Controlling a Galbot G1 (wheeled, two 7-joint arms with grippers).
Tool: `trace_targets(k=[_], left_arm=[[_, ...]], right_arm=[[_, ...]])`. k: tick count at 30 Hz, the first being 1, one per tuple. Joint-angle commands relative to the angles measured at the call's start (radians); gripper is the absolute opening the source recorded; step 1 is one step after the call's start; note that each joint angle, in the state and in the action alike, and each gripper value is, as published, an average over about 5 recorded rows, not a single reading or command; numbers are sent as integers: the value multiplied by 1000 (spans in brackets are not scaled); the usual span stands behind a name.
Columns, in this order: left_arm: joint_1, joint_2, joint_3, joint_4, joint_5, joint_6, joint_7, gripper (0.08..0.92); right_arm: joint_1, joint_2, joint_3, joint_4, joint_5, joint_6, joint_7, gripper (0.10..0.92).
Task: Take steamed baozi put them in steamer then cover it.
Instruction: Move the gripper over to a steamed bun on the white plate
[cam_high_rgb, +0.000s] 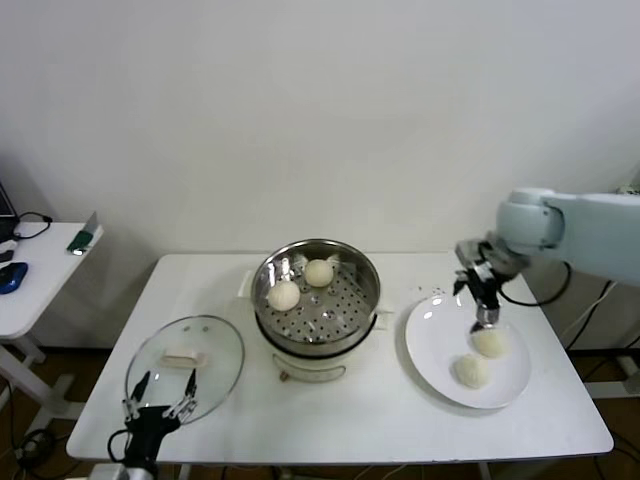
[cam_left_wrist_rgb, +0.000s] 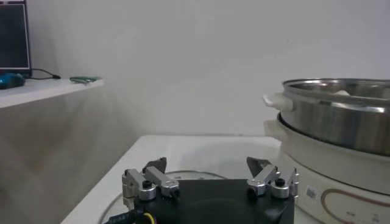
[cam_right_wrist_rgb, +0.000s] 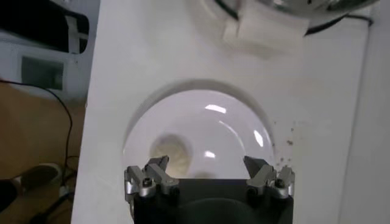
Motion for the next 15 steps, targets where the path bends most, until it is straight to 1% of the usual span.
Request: trace_targets(k=[1, 9, 15], left_arm=[[1, -1, -3, 1, -2, -2, -1, 823], [8, -2, -1, 0, 1, -4, -1, 823], [11, -1, 0, -3, 5, -3, 0, 823]], right_arm=[[-147, -109, 44, 44, -109, -33, 40, 823], [-343, -118, 181, -15, -172, -68, 76, 823], [-455, -79, 286, -95, -197, -75, 84, 823]])
